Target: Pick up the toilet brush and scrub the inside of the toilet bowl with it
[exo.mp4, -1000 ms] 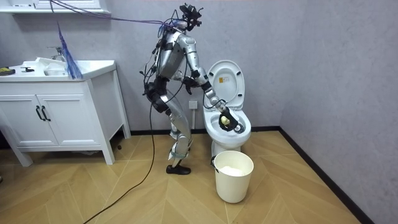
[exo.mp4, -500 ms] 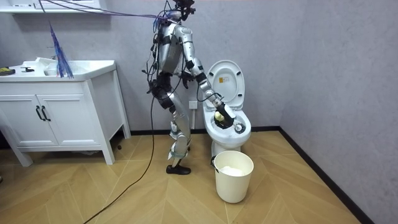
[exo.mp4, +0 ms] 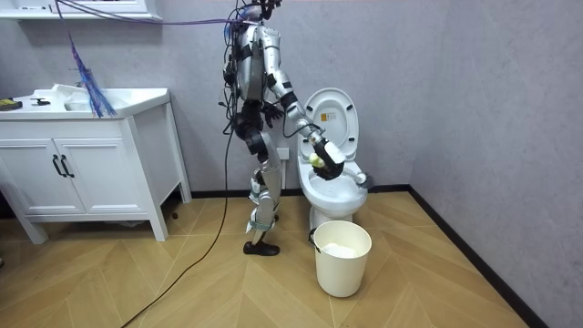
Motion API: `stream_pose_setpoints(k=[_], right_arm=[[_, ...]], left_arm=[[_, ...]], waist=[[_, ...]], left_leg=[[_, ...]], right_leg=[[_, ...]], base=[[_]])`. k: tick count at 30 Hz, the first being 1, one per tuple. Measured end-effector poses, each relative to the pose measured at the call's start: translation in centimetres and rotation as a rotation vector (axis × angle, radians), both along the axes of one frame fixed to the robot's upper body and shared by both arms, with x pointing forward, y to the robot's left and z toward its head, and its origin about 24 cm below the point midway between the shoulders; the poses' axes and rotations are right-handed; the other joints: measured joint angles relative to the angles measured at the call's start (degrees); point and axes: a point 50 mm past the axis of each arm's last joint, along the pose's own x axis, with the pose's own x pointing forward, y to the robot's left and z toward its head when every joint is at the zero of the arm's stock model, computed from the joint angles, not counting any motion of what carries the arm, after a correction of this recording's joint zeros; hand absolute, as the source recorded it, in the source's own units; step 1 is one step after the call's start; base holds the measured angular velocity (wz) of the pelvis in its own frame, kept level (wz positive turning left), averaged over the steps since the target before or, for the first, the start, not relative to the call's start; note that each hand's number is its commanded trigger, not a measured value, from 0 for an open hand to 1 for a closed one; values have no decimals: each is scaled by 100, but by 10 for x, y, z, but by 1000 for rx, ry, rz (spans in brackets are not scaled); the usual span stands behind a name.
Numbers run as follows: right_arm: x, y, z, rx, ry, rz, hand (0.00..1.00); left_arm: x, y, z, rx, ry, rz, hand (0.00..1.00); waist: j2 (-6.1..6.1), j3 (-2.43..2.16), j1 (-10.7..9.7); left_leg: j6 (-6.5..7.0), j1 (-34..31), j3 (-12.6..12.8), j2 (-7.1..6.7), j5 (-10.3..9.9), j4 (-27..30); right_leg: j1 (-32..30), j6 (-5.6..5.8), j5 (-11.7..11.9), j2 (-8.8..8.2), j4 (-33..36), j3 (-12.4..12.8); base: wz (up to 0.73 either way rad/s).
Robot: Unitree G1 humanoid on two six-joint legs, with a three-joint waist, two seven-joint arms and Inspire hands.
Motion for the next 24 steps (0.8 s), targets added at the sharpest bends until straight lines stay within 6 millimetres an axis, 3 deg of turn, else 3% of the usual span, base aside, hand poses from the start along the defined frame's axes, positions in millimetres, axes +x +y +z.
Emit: stream_pose_setpoints(k=[6,15,22,23,24], right_arm=[[-10,3,1,30,-47,-48,100],[-18,14,-7,56,-160,-209,100],[-43,37,-32,127,-104,-325,100],[-49,43,-36,142,-85,-343,58],[-56,48,-40,154,-61,-359,0]], left_arm=[[-43,-2,-18,-54,123,164,0],[-81,-5,-33,-140,266,324,0],[-64,-12,-46,-217,252,386,0],[-59,-14,-48,-233,253,383,0],[-54,-15,-49,-242,248,381,0]], waist=[[33,13,-176],[-9,-2,-398],[55,9,-555],[96,4,-568],[139,0,-604]], left_leg=[[-17,577,153,-40,-16,-349],[-37,984,187,-58,-29,-529],[-40,1125,330,-28,-32,-619],[-68,1128,328,-27,-51,-622],[-88,1128,332,-12,-91,-623]], right_leg=[[478,41,6,8,-296,75],[775,51,36,91,-477,386],[827,31,58,127,-498,662],[814,32,60,130,-495,685],[793,38,65,141,-484,687]], base=[[-11],[-13],[-9],[-12],[-11]])
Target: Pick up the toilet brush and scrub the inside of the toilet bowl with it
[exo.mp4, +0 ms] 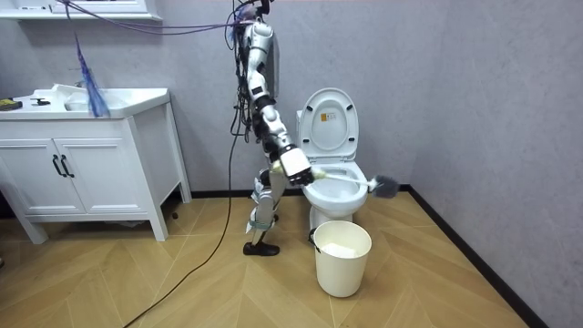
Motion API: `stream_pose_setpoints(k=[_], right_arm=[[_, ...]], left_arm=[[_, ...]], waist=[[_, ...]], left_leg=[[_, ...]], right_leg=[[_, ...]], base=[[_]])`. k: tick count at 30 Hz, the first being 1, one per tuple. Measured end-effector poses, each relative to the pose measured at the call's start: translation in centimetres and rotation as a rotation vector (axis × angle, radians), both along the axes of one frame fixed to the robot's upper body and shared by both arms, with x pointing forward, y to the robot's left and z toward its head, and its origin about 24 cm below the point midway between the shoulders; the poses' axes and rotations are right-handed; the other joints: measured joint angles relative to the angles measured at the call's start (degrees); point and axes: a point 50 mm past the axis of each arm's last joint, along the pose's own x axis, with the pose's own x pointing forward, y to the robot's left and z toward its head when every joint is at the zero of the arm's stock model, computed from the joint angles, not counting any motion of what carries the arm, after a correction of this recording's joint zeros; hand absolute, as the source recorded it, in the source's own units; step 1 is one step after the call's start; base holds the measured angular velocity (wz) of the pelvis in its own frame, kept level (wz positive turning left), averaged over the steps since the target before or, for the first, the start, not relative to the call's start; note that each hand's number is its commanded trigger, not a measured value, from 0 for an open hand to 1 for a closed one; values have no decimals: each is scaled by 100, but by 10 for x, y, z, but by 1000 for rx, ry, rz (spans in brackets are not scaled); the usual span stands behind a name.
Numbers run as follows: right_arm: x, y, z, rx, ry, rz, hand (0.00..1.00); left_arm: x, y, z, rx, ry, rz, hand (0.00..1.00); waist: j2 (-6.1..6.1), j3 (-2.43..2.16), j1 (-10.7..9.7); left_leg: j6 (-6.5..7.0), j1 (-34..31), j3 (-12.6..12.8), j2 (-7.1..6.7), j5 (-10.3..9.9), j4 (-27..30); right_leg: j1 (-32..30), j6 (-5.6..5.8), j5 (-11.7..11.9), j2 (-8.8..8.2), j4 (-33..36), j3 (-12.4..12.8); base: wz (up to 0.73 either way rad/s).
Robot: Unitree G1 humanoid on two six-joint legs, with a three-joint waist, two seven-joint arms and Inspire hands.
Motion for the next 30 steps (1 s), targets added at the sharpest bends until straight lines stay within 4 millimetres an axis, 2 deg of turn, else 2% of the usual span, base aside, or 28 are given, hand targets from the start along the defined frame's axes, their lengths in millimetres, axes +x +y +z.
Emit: stream_pose_setpoints(k=[1,3,5,8,15,21,30], right_arm=[[-3,3,-2,9,11,-7,0],[-11,11,-7,25,57,5,0],[-14,13,-10,24,95,37,0],[-18,20,-14,26,156,93,0],[-8,28,-20,7,213,183,0],[-2,34,-22,-12,268,302,0],[17,37,-23,-19,240,345,0]], left_arm=[[3,0,0,-2,-7,-1,0],[9,0,-1,-4,-19,1,0],[12,-1,-1,-6,-21,0,0],[21,-1,-2,-19,-31,-9,0],[35,-10,-5,-59,-38,-69,0],[27,-9,-7,-63,13,-49,0],[27,-11,-9,-72,28,-45,0]], waist=[[12,-2,-9],[109,-11,2],[143,-15,-4],[150,-6,-62],[152,5,-124],[164,3,-79],[226,7,48]], left_leg=[[3,-2,12,3,-7,-1],[16,46,183,42,-40,-27],[20,126,314,48,-41,-93],[25,182,370,48,-42,-95],[25,275,445,65,-42,-129],[23,270,452,68,-42,-158],[22,275,460,68,-42,-188]], right_leg=[[-13,4,7,2,7,14],[-60,15,60,26,6,173],[-46,29,90,27,4,276],[-35,36,108,27,7,335],[-50,32,123,55,-34,475],[-41,29,152,73,-87,491],[-44,27,158,76,-87,484]], base=[[-17],[-36],[-38],[-13],[-10],[0],[0]])
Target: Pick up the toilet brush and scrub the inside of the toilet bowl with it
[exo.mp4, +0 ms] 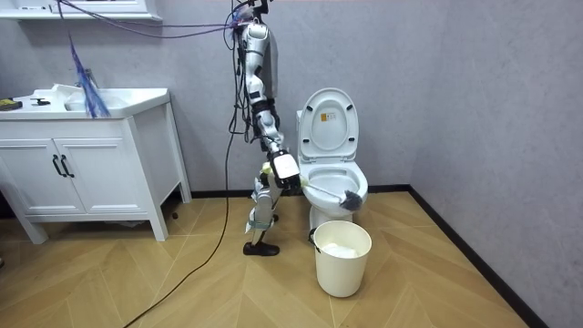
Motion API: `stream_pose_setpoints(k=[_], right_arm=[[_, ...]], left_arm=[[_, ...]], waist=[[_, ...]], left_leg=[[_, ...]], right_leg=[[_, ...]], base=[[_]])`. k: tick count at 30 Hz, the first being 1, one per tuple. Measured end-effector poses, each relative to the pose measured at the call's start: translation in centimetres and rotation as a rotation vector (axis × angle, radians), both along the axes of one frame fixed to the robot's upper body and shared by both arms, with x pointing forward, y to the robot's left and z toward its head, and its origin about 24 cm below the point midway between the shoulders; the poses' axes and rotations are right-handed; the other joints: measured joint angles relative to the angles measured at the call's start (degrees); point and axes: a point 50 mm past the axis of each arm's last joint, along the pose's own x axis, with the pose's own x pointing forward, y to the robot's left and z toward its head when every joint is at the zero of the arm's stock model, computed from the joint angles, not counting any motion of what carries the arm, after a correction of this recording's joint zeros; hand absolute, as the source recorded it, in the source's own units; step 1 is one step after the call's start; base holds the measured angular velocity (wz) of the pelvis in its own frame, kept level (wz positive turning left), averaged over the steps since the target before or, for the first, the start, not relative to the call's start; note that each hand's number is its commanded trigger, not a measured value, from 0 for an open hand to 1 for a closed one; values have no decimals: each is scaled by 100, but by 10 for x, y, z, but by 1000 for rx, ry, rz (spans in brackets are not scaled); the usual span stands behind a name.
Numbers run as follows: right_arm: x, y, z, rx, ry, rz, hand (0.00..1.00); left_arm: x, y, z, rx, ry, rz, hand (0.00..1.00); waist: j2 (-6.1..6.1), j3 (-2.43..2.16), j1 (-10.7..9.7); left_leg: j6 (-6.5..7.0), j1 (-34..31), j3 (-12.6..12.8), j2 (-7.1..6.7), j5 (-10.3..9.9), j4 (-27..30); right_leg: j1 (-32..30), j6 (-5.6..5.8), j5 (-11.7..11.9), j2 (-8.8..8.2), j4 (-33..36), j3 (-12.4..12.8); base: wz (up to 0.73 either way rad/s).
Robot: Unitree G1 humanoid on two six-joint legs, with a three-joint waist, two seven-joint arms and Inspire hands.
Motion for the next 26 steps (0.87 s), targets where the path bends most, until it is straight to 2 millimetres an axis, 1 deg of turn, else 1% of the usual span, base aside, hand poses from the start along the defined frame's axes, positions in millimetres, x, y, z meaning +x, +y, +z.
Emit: stream_pose_setpoints(k=[4,5,7,9,11,12,13,15,17,21,26], right_arm=[[4,5,-2,27,-9,1,0],[2,7,-3,43,-15,-35,0],[-2,10,-6,70,-20,-93,0],[-7,14,-9,105,-19,-176,0],[-13,16,-11,135,-6,-220,0],[-18,18,-12,151,10,-243,0],[-20,19,-13,158,19,-256,0],[-33,25,-17,190,58,-307,0],[-39,29,-19,213,80,-330,0],[-45,33,-20,245,110,-325,0],[-45,35,-22,266,149,-306,0]], left_arm=[[-1,0,0,-3,13,-16,0],[-2,-1,-1,-6,18,-16,0],[-4,-3,-2,-10,33,-12,0],[-5,-6,-3,-18,39,-8,0],[-8,-9,-4,-27,49,-2,0],[-8,-11,-5,-34,58,0,0],[-9,-12,-6,-36,66,-3,0],[-12,-15,-8,-45,94,-19,0],[-12,-17,-10,-63,105,-21,0],[-13,-22,-12,-79,126,-43,0],[-14,-25,-13,-97,150,-58,0]], waist=[[14,4,25],[40,-4,13],[54,3,-8],[100,3,-4],[108,-4,-11],[128,9,-19],[131,6,-23],[154,21,-26],[156,21,-33],[156,21,-68],[139,15,-128]], left_leg=[[0,0,-8,0,0,1],[0,-1,-9,0,0,-9],[0,3,-16,-1,0,-23],[-1,16,-24,-3,0,-45],[-2,54,-25,-4,1,-65],[-2,90,-26,-4,0,-68],[-2,100,-28,-4,0,-68],[-3,96,-36,-2,0,-66],[-3,103,-37,-2,0,-66],[-3,103,-28,-4,0,-66],[-3,119,-29,-6,0,-63]], right_leg=[[1,0,1,-1,-3,-1],[2,1,1,-1,-3,-4],[13,3,2,-1,-1,-15],[27,3,2,1,-2,-20],[40,3,2,1,-6,-21],[82,3,2,1,-15,-33],[98,4,2,1,-18,-40],[102,3,2,0,-23,-100],[114,3,2,-8,-23,-167],[109,4,2,-14,-18,-173],[109,5,1,-17,-19,-151]], base=[[0],[0],[0],[0],[0],[0],[0],[0],[0],[0],[0]])
